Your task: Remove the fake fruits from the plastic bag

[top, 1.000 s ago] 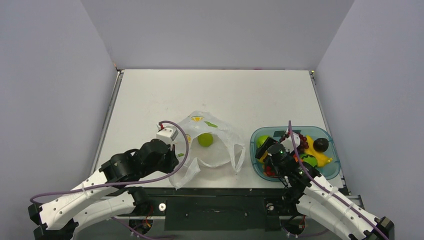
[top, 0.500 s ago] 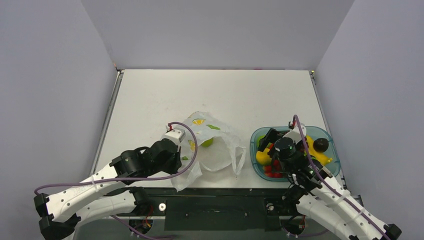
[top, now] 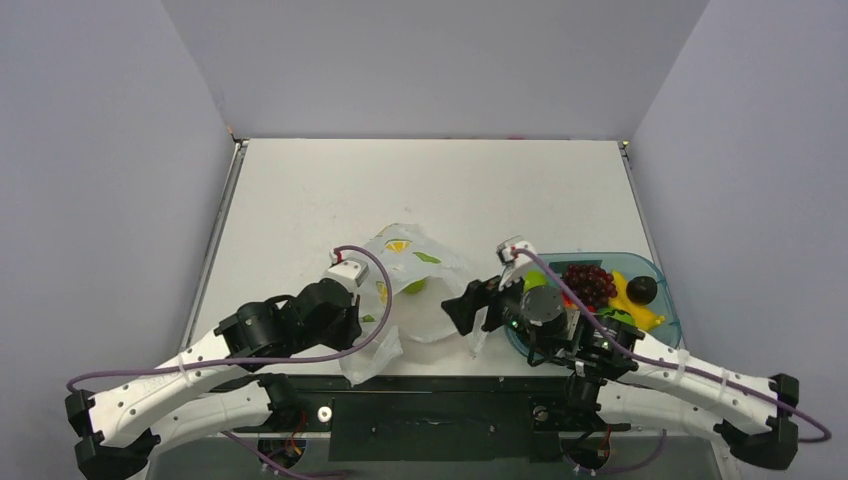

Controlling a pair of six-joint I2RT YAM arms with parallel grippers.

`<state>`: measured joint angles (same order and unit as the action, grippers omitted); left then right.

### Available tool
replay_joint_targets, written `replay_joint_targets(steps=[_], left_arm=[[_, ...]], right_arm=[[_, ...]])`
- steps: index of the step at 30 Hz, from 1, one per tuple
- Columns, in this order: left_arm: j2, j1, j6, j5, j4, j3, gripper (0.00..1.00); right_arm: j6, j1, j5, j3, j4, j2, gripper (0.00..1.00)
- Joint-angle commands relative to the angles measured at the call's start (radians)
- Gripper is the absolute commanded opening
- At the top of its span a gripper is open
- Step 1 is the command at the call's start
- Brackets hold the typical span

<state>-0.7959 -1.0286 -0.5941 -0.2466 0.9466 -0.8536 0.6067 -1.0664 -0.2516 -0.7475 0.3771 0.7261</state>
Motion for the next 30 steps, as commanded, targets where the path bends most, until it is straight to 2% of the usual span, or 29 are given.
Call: replay_joint_targets(steps=[1, 4, 9, 11, 13, 16, 19, 28, 30], left_arm=[[0.059, -0.006, -0.014, -0.028, -0.024, -0.013, 0.00], [0.074, -0.007, -0.019, -0.029, -0.030, -0.012, 0.00], [0.079, -0.007, -0.018, -0.025, -0.034, -0.009, 0.00], [0.077, -0.008, -0.020, -0.028, -0.033, -0.010, 0.00], [0.074, -0.008, -0.022, -0.031, -0.032, -0.008, 0.00], [0.068, -0.008, -0.022, -0.034, -0.034, -0.009, 0.00], [0.064, -0.009, -0.023, -0.041, -0.031, -0.009, 0.00], [0.044, -0.019, -0.032, -0.052, -0.027, -0.010, 0.00], [0.037, -0.024, -0.034, -0.055, -0.024, -0.011, 0.00]], right_arm=[[-0.128, -0.230, -0.050, -0.037, -0.212, 0.052, 0.79], [-0.231, -0.342, -0.025, -0.017, -0.311, 0.097, 0.73], [-0.251, -0.357, -0.095, 0.001, -0.363, 0.217, 0.61], [-0.245, -0.356, -0.192, 0.009, -0.397, 0.262, 0.55], [-0.212, -0.342, -0.359, 0.004, -0.411, 0.309, 0.48], [-0.171, -0.289, -0.422, -0.009, -0.448, 0.385, 0.41], [-0.143, -0.231, -0.417, 0.001, -0.507, 0.446, 0.39], [-0.171, -0.200, -0.445, -0.037, -0.673, 0.689, 0.36], [-0.184, -0.198, -0.466, -0.049, -0.700, 0.733, 0.39]])
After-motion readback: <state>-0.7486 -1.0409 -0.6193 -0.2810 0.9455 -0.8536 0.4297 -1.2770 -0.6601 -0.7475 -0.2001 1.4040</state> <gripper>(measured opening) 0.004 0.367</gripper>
